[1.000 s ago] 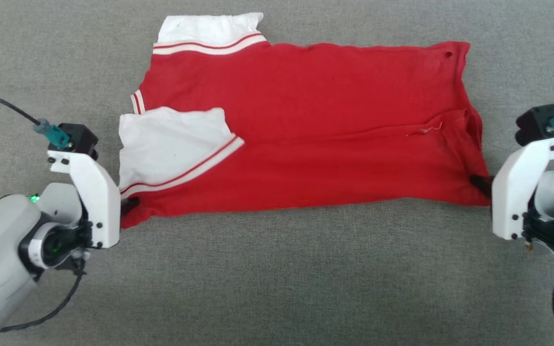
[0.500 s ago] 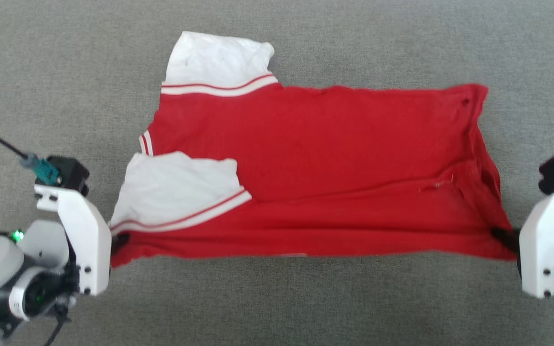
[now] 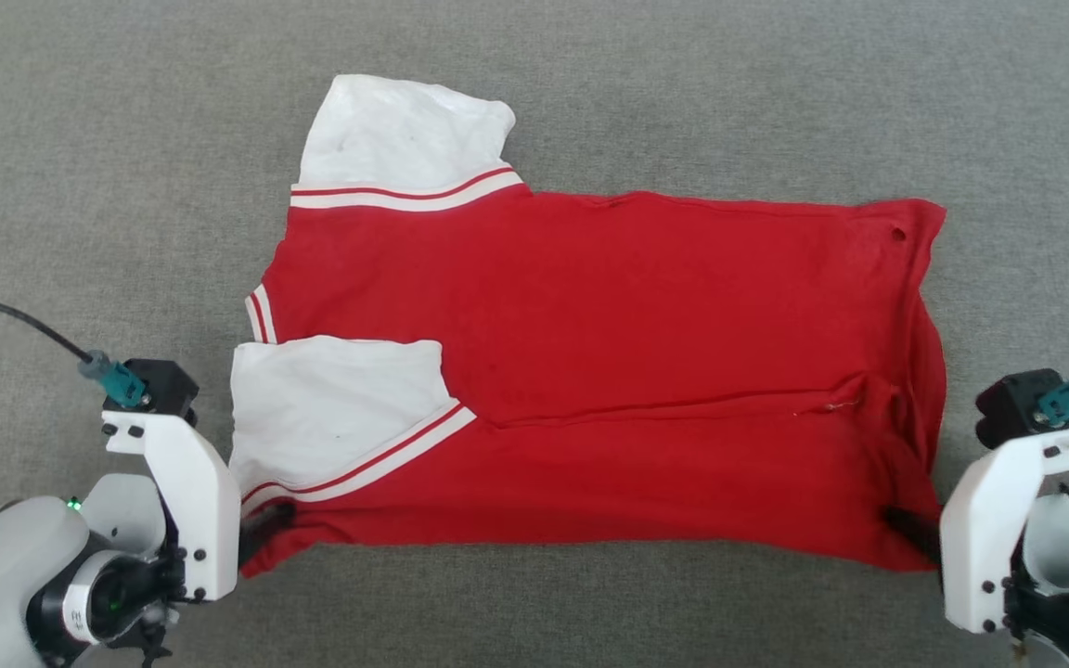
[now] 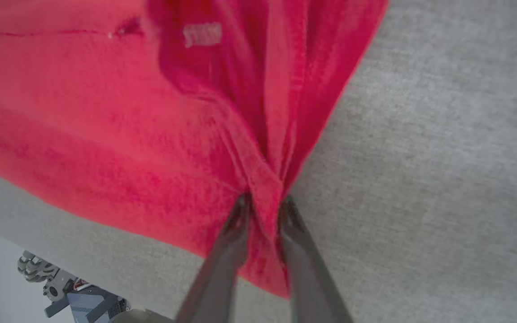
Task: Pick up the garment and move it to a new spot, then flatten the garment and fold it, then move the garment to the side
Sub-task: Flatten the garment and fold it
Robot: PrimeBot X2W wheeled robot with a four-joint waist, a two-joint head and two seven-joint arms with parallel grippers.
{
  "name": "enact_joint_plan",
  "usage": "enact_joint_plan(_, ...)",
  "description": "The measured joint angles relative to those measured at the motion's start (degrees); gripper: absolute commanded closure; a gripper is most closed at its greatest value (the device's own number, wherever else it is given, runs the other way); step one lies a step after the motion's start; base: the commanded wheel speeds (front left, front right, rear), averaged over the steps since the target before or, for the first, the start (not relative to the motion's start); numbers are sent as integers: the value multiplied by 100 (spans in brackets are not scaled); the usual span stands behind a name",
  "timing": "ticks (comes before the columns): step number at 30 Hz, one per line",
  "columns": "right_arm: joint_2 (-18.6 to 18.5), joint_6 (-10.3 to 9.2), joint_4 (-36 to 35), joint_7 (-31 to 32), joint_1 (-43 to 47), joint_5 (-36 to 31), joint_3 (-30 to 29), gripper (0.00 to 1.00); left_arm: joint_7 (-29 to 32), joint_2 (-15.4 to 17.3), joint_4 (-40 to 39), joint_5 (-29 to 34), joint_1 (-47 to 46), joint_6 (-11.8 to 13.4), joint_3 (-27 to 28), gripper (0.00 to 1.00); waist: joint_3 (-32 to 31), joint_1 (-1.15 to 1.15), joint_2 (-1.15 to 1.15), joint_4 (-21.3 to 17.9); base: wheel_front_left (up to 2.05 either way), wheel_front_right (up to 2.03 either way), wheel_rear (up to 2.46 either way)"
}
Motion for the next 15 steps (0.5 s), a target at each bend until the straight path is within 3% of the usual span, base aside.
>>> enact_joint_plan(6, -7, 0, 93, -303, -75, 19, 56, 0, 34, 7, 152, 5, -109, -94, 35, 0, -45, 0, 0, -63, 0, 0, 0)
enact_joint_plan(15, 240, -2, -337, -978, -53, 0, -318, 0, 339, 539, -143, 121, -592, -13, 237, 0, -152, 0, 0, -240, 0, 0, 0)
